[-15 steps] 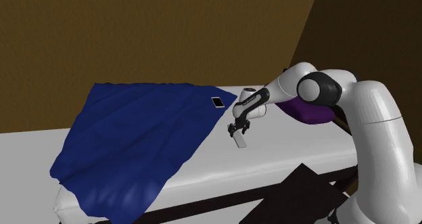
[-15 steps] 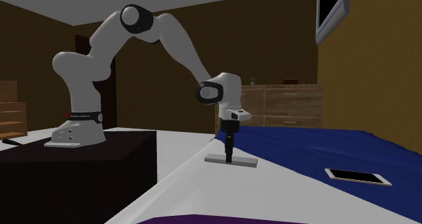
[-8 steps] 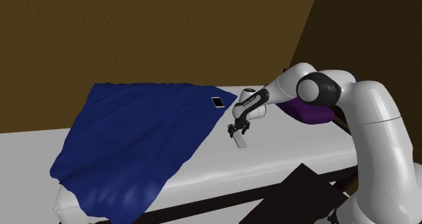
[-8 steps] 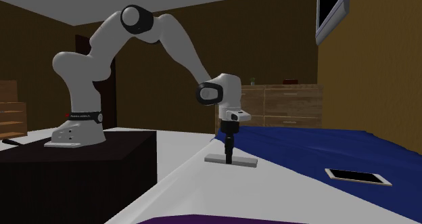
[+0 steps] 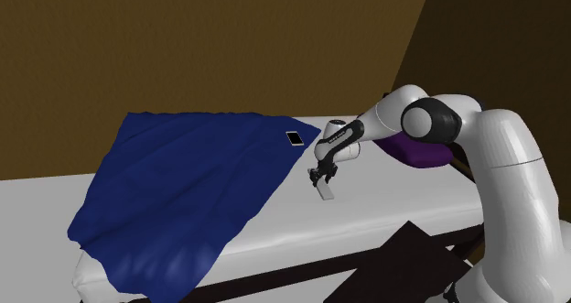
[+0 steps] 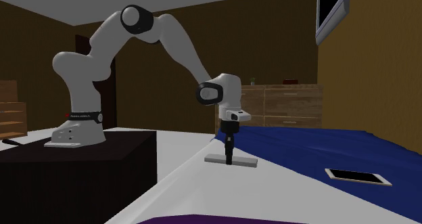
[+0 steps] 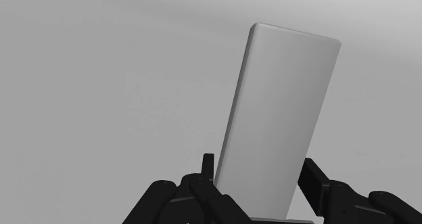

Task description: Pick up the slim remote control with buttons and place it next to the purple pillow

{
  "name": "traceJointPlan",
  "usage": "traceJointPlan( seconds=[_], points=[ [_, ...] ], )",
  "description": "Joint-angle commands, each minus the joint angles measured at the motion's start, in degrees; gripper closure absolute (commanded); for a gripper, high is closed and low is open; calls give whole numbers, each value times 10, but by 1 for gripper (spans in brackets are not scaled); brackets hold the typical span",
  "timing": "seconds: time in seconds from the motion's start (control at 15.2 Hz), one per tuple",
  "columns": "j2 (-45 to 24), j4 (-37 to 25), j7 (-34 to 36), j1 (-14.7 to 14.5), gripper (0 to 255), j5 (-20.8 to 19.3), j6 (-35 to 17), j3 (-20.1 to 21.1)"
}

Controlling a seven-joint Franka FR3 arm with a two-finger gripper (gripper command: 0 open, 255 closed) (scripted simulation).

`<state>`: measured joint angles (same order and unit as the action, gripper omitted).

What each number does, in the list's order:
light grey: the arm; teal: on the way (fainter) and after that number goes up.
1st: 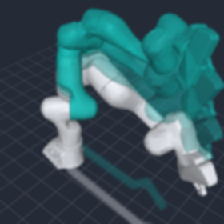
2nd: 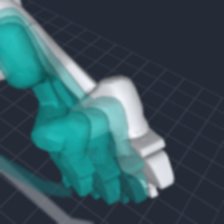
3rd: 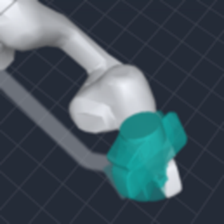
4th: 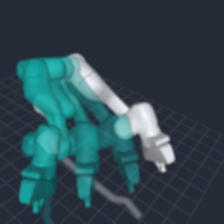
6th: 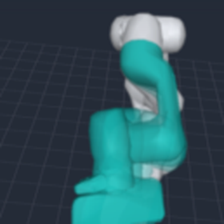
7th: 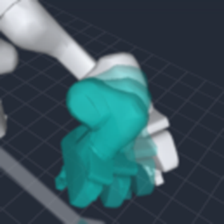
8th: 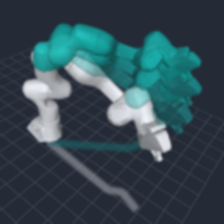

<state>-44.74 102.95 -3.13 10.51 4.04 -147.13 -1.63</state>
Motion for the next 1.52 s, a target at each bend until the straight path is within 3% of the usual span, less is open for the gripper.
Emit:
traceJointPlan(
  seconds=[0.0, 1.45],
  points=[
    [0, 0, 0, 0, 255, 0, 0, 0],
    [130, 30, 6, -5, 255, -7, 100, -7]
  ],
)
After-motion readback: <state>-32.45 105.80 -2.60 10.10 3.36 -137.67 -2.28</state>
